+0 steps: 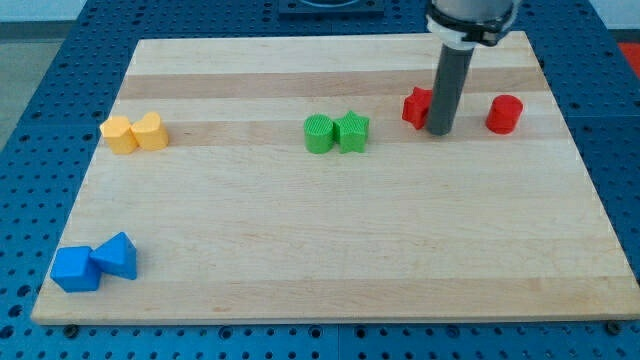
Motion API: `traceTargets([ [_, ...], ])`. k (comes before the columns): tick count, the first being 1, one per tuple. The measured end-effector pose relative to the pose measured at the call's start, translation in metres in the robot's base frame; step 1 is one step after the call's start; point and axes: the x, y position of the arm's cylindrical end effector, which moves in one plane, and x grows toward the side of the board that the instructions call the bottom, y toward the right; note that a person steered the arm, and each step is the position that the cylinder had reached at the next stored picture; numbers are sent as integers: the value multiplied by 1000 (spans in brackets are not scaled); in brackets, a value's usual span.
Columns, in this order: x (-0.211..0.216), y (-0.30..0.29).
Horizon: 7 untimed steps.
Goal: Push the red star to the top left to the board
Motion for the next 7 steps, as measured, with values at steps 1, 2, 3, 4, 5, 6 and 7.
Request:
traceTargets([
  [1, -13, 3],
  [2, -38, 1],
  [3, -51, -18],
  [4, -51, -44],
  [5, -31, -65],
  [6, -21, -82],
  [7, -23, -83],
])
